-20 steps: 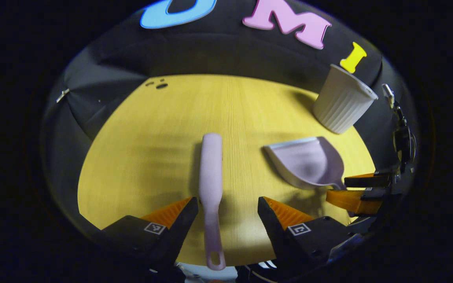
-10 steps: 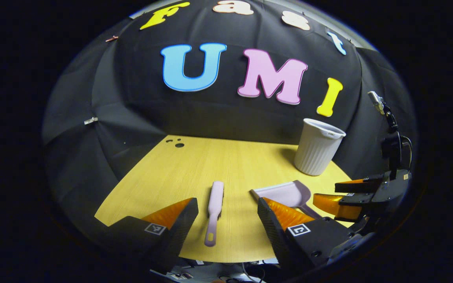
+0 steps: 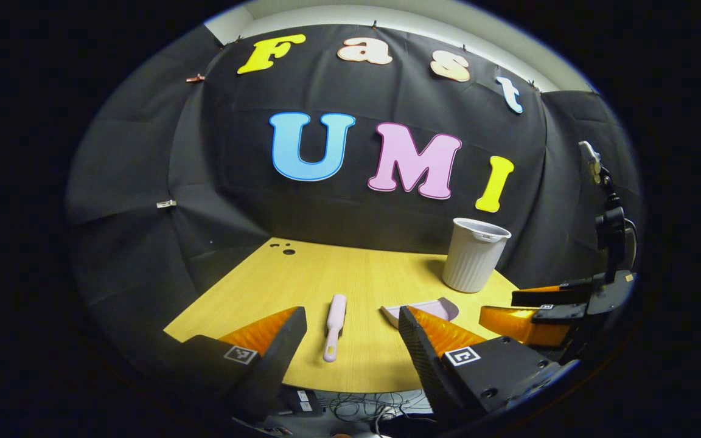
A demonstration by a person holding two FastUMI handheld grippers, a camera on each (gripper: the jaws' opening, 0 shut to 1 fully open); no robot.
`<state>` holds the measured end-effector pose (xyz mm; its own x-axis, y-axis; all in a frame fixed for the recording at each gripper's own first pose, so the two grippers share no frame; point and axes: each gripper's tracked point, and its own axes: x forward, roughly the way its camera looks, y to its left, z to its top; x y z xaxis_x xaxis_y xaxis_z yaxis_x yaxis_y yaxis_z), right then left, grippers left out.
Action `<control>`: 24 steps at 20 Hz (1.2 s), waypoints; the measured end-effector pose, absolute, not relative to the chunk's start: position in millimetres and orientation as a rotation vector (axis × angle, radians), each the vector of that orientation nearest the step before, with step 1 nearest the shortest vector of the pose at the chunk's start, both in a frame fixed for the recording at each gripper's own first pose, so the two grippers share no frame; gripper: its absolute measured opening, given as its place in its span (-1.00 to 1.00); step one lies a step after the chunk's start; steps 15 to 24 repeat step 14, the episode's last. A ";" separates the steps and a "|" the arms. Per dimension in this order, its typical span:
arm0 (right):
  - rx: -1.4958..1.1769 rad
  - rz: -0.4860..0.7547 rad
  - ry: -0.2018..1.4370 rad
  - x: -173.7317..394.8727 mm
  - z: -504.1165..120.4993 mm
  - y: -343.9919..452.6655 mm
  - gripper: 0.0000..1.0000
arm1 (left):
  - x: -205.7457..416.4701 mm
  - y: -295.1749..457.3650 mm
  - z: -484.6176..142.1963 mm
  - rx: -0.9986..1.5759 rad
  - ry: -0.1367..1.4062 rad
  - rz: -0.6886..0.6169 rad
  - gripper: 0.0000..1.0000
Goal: Pick up the small broom and dustpan from the desktop, sweep the trash into the dustpan with the broom, and then empty the trash into the garbage bin.
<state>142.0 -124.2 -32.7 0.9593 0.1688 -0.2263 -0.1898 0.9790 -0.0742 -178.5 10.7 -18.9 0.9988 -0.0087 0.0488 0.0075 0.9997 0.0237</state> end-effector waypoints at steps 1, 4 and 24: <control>-0.073 0.188 0.219 136.9 -32.6 -123.1 0.99 | -183.7 11.0 -22.3 0.022 -0.050 -0.008 0.92; -0.026 0.178 0.243 135.6 -36.4 -124.8 0.98 | -190.6 11.6 -36.1 0.014 -0.019 -0.016 0.91; -0.075 0.162 0.256 153.6 -41.0 -132.1 0.99 | -151.0 17.1 -39.9 -0.032 0.041 -0.017 0.92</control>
